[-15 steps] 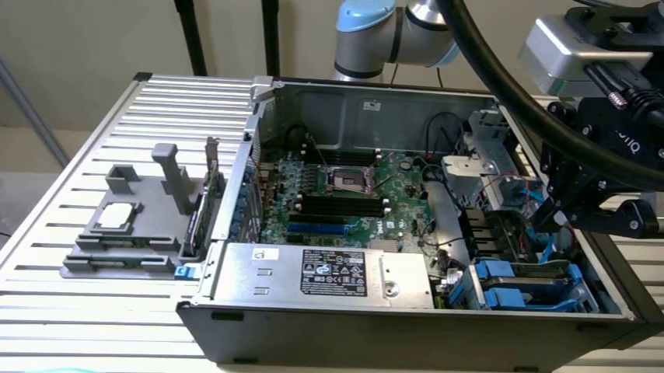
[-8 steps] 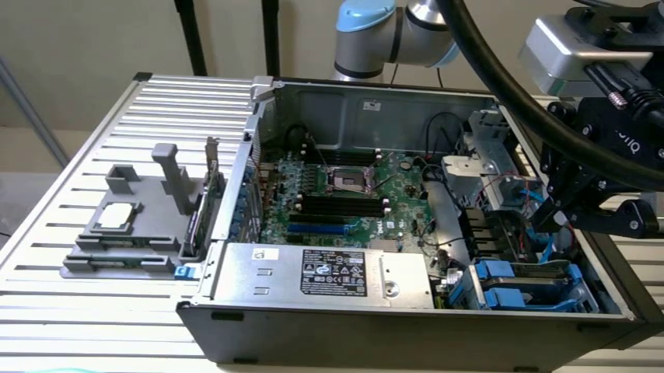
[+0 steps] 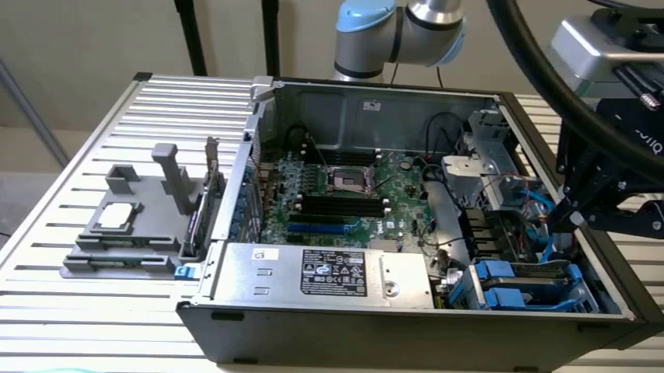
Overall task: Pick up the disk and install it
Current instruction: 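Insert the first disk wire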
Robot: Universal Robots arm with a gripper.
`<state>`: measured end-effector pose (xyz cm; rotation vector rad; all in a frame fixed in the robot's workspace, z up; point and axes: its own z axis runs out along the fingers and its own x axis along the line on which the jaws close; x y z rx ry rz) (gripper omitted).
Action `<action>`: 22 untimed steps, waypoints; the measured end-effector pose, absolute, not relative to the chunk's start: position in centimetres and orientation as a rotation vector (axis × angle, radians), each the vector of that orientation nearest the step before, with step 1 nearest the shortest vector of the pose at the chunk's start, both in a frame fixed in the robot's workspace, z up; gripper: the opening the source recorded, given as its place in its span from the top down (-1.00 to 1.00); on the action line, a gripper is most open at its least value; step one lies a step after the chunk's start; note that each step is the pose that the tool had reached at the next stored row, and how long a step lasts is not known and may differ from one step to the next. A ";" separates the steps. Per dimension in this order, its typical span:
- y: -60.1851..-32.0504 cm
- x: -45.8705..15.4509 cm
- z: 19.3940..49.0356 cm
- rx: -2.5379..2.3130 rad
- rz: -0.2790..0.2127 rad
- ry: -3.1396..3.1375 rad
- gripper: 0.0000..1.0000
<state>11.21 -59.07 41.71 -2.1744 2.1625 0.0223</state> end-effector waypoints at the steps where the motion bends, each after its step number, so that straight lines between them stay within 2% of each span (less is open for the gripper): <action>1: -59.1 11.7 41.7 -2.175 0.022 2.162 0.79; 10: -59.0 15.2 40.1 -2.177 0.019 2.163 0.79; 22: -58.1 14.9 38.0 -2.183 0.014 2.153 0.79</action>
